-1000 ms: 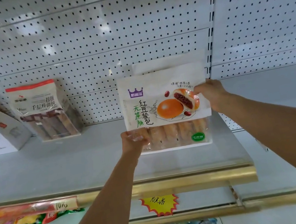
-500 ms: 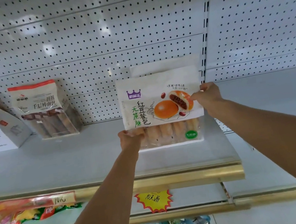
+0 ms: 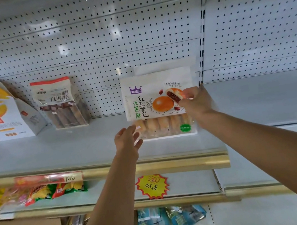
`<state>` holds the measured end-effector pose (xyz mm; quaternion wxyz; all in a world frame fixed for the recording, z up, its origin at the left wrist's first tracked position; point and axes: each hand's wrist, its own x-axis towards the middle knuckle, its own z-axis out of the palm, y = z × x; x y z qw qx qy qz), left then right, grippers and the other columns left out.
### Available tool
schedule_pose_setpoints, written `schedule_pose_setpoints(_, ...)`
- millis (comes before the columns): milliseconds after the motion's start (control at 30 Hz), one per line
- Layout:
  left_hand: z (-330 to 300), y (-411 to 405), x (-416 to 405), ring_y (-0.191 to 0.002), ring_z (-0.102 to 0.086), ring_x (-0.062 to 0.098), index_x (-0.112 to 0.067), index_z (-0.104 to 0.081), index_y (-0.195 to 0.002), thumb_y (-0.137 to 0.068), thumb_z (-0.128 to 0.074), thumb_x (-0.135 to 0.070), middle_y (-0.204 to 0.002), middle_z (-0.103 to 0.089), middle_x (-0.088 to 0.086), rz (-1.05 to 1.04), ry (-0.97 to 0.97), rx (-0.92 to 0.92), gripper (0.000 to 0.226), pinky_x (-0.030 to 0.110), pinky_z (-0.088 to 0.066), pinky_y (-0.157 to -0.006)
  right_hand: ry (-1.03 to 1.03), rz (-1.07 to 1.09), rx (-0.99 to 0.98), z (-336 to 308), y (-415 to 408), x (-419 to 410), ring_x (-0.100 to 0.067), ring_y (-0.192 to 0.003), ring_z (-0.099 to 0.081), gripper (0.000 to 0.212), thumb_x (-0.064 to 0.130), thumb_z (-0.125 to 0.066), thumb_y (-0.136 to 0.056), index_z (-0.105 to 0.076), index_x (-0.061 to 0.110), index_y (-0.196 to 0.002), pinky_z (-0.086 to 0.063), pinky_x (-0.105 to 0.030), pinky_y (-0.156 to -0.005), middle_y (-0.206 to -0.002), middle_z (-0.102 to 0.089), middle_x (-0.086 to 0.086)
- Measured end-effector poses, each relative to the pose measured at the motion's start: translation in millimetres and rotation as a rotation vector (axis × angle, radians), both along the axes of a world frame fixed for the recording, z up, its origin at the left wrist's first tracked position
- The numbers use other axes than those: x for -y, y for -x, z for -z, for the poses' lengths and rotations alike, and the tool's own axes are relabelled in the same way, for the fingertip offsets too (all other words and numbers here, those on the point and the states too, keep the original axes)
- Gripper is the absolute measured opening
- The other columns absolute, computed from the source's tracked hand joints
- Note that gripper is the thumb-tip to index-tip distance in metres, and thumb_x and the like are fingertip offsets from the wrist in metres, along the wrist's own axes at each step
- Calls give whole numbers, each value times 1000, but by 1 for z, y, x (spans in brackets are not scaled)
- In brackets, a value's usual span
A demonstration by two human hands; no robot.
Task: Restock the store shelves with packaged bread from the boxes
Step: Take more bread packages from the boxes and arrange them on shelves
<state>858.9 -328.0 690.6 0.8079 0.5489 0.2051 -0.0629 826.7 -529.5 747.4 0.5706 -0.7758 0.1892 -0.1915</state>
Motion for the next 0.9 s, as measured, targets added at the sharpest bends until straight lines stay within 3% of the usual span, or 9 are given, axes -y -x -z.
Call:
schedule_pose_setpoints(100,-10,22,-7,-106,-67,27,-7,-51,-134,-96,-59,-7,-115,-68,11,-11,29,73,39,44,-53,-96,-97,-67,52,-1,15,-20,-20,-94,-65,26,-3,-57,-87,-64,13,-107,-52,-24,-71,-104,-62,-2)
schedule_pose_setpoints(167,-18,37,-12,-105,-68,28,-9,-50,-130,-97,-57,-5,-112,-69,11,4,39,130,34,45,-53,-98,-120,-154,49,1,23,-32,-19,-77,-67,18,0,-58,-90,-65,12,-100,-53,-30,-65,-99,-65,-6)
schedule_pose_setpoints(300,-25,58,-29,-97,-69,27,-9,-55,-126,-98,-57,-10,-104,-71,9,44,0,195,28,41,-56,-90,-139,-273,45,3,34,-55,-15,-58,-64,17,-3,-59,-88,-64,14,-88,-51,-26,-54,-79,-66,-6)
schedule_pose_setpoints(567,3,91,-113,-98,-69,26,-10,-61,-116,-101,-54,-16,-105,-71,9,-13,-44,115,17,39,-56,-88,-112,-423,-38,24,54,-130,-17,-57,-62,21,-7,-50,-89,-63,8,-94,-47,-23,-52,-75,-67,-7)
schedule_pose_setpoints(767,35,116,-219,-78,-68,18,-16,-64,-96,-99,-55,-12,-91,-71,4,-117,-127,36,10,31,-54,-71,-135,-531,-185,53,65,-227,-17,-58,-63,20,-5,-52,-91,-63,12,-88,-47,-23,-52,-78,-67,-9)
schedule_pose_setpoints(900,60,130,-290,-81,-67,19,-13,-63,-108,-100,-54,-11,-92,-70,4,-117,-155,-42,11,32,-53,-74,-151,-556,-271,87,78,-294,-13,-57,-64,16,-1,-54,-92,-64,12,-90,-47,-23,-52,-80,-68,-9)
